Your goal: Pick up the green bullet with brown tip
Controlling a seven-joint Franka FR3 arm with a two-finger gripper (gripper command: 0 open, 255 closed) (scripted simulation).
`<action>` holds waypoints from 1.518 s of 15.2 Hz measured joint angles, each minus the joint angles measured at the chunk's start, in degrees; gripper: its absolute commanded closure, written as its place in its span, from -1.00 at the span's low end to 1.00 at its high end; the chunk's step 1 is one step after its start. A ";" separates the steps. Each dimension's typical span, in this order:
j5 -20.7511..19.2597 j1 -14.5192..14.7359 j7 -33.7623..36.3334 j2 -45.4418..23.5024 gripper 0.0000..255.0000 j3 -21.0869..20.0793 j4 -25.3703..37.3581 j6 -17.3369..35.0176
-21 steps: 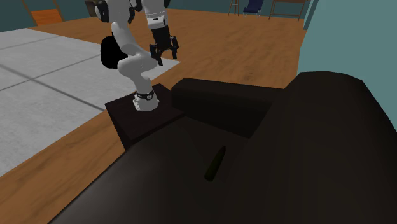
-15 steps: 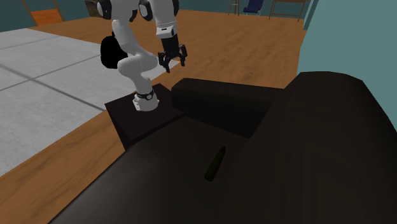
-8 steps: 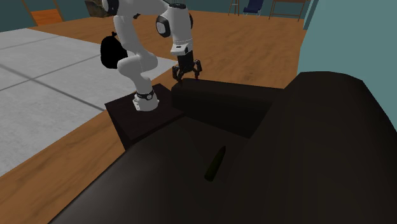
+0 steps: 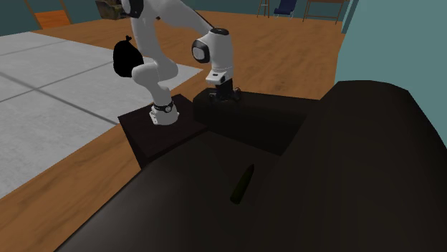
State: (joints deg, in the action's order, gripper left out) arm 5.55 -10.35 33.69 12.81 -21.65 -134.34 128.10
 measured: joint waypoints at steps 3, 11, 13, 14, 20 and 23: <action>-3.67 -1.44 7.70 -7.01 -1.00 -1.50 2.89 3.44; -15.63 -0.62 28.93 -26.57 -1.00 -0.03 14.51 8.52; -17.66 0.27 33.01 -31.09 -1.00 1.47 18.40 8.64; -18.50 0.70 34.74 -33.56 -1.00 2.34 20.79 8.42; -21.09 3.63 44.49 -46.22 -1.00 7.22 31.99 8.86; -21.06 4.41 47.50 -51.58 -1.00 9.07 38.01 7.96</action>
State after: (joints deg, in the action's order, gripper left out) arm -15.51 -5.95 81.19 -38.77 -12.58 -96.32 136.06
